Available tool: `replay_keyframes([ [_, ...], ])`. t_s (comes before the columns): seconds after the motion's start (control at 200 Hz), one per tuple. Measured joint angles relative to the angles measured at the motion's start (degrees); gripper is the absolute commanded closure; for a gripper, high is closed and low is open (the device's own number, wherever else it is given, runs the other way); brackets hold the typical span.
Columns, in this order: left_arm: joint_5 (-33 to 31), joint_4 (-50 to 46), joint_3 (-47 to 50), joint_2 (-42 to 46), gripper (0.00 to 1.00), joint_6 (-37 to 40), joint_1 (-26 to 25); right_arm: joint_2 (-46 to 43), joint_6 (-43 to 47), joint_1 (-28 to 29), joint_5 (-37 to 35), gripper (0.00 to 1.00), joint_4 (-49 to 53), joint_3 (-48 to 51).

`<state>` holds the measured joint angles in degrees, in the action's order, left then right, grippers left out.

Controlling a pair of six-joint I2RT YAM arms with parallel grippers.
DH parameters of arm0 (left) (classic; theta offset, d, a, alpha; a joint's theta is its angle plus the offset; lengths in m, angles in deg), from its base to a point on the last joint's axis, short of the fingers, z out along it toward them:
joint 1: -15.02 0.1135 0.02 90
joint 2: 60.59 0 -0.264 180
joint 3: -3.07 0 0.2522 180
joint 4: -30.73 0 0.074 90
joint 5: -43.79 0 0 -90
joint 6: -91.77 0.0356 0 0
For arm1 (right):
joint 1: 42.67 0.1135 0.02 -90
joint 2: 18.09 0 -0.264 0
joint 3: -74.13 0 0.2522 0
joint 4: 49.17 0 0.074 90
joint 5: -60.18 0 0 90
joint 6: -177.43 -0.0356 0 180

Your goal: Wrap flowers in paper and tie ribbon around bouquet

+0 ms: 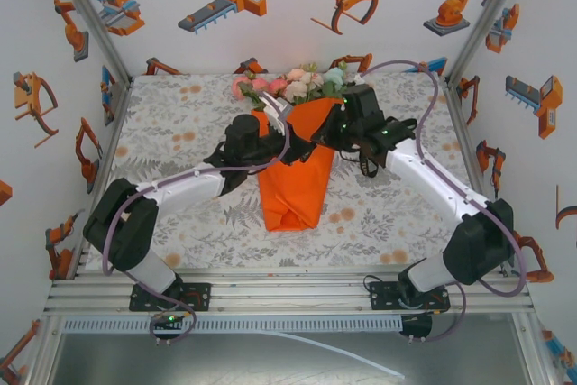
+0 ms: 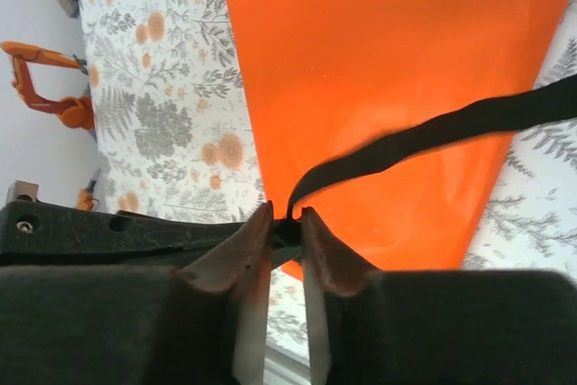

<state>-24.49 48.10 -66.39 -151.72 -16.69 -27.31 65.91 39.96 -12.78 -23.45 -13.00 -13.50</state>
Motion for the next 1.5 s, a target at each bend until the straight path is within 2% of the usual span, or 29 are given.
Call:
replay_keyframes([
  [0.075, -2.1, -2.69, 0.48, 2.36, 1.0, -0.42, 0.63, -0.59, 1.92, -0.98, -0.66, 0.57, 0.26, -0.02],
  [0.14, -5.95, -7.06, 1.29, 6.6, 1.0, -0.83, 1.66, -1.25, 3.45, -3.72, -1.16, 0.56, 0.48, 0.0],
  [0.28, -18.14, -18.49, 1.88, 19.96, 1.0, -1.42, 4.37, -1.31, 5.57, -16.76, -3.85, 0.56, 0.37, 0.98],
  [0.385, -25.42, -25.55, 1.95, 29.05, 1.0, -2.34, 6.78, 4.31, 5.6, -27.32, -6.29, 0.57, 1.05, 0.66],
  [0.481, -30.58, -30.69, 3.06, 34.88, 1.0, -3.02, 8.02, 12.52, 6.03, -31.15, -6.25, 0.57, 2.14, -1.33],
  [0.676, -37.4, -40.74, 6.38, 42.01, 1.0, -3.93, 9.68, 22.27, 9.42, -27.34, -4.0, 0.57, 5.14, -4.09],
  [0.856, -40.0, -45.72, 7.85, 43.5, 1.0, -4.92, 11.69, 22.29, 13.66, -20.96, -0.33, 0.57, 5.2, -4.76],
  [0.936, -39.93, -46.29, 8.59, 43.32, 1.0, -5.31, 12.41, 19.82, 15.3, -19.12, 1.84, 0.55, 2.97, -0.44],
  [1.061, -39.54, -46.66, 9.01, 42.53, 1.0, -5.51, 13.16, 13.38, 17.55, -19.08, 4.68, 0.52, 2.16, 9.92],
  [1.186, -38.58, -46.58, 9.01, 41.68, 1.0, -5.64, 13.81, 10.21, 17.53, -19.37, 8.37, 0.49, 1.92, 15.34],
  [1.497, -37.22, -46.58, 9.03, 41.62, 1.0, -6.93, 13.92, 12.13, 11.21, -19.37, 10.86, 0.49, -5.66, 16.44],
])
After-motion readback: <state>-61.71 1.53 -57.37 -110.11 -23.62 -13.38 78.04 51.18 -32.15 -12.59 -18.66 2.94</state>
